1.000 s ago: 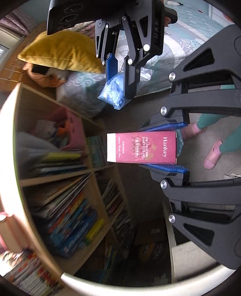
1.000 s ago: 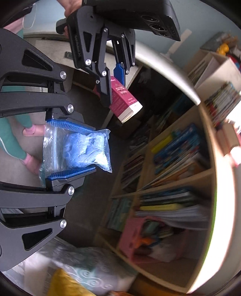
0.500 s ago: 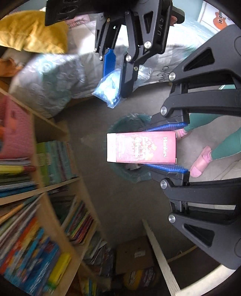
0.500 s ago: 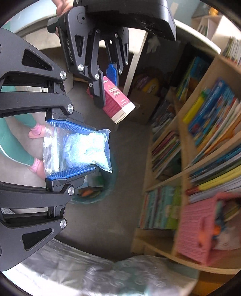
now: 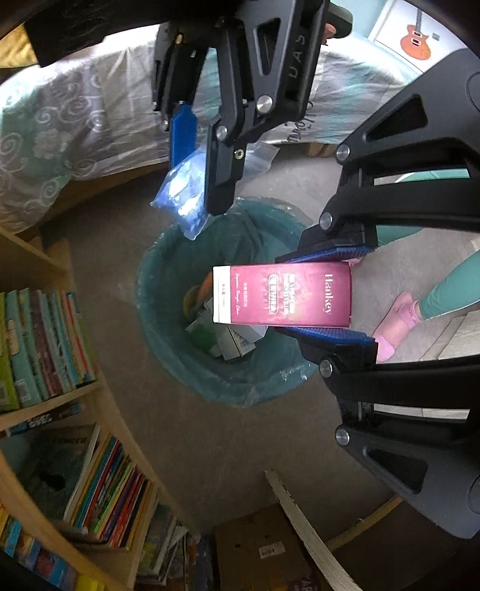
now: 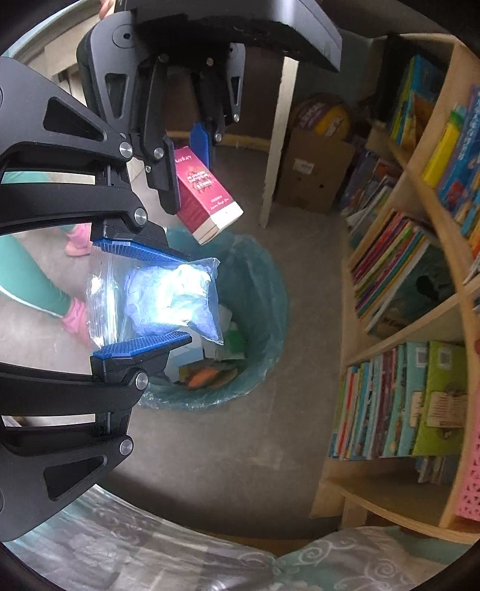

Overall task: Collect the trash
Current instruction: 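Carry the red box and blue bag over the wastebasket, then open both tools to drop the box and bag into the wastebasket, then return the right tool to the table over the white marker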

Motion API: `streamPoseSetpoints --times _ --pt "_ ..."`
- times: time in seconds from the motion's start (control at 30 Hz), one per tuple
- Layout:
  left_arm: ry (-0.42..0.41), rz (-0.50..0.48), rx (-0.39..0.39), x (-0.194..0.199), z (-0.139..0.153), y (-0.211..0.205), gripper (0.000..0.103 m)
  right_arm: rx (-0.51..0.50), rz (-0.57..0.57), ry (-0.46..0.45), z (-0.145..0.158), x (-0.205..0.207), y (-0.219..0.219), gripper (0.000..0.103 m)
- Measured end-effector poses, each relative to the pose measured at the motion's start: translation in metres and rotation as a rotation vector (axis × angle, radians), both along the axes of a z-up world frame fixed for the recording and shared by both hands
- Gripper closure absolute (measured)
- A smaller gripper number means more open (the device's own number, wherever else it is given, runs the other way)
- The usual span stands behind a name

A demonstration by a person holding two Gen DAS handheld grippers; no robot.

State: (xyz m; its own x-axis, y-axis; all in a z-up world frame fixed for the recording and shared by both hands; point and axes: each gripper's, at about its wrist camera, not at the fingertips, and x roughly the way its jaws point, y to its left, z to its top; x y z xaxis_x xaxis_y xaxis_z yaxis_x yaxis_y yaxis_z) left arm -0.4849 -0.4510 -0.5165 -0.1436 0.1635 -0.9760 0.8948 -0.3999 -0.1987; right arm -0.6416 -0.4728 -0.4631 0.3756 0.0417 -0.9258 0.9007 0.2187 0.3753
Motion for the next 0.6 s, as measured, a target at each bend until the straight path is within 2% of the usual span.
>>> streamPoseSetpoints --times 0.17,0.2,0.23,0.27,0.3,0.47,0.53,0.6 --pt "0.002 -0.025 0.029 -0.004 -0.022 0.003 0.072 0.020 0.014 0.013 -0.012 0.003 0.001 0.062" --pt "-0.001 -0.027 0.031 -0.006 -0.025 0.003 0.061 0.027 0.008 0.016 -0.013 0.002 0.001 0.058" --pt "-0.002 -0.029 0.029 -0.006 -0.027 0.004 0.051 0.027 0.000 0.018 -0.015 0.000 0.001 0.049" --pt "-0.009 -0.031 0.026 -0.007 -0.029 0.005 0.047 0.024 -0.013 0.023 -0.014 -0.001 0.001 0.045" --pt "-0.016 -0.028 0.020 -0.006 -0.030 0.005 0.045 0.022 -0.025 0.019 -0.014 -0.003 0.001 0.040" --pt "0.000 0.005 0.038 -0.001 -0.031 0.007 0.044 0.034 -0.048 0.005 -0.011 -0.011 0.002 0.040" --pt "-0.003 0.011 0.027 0.000 -0.027 0.008 0.037 0.030 -0.047 0.005 -0.009 -0.013 0.002 0.039" --pt "-0.007 0.013 0.016 0.000 -0.025 0.009 0.037 0.027 -0.046 0.006 -0.006 -0.013 0.004 0.037"
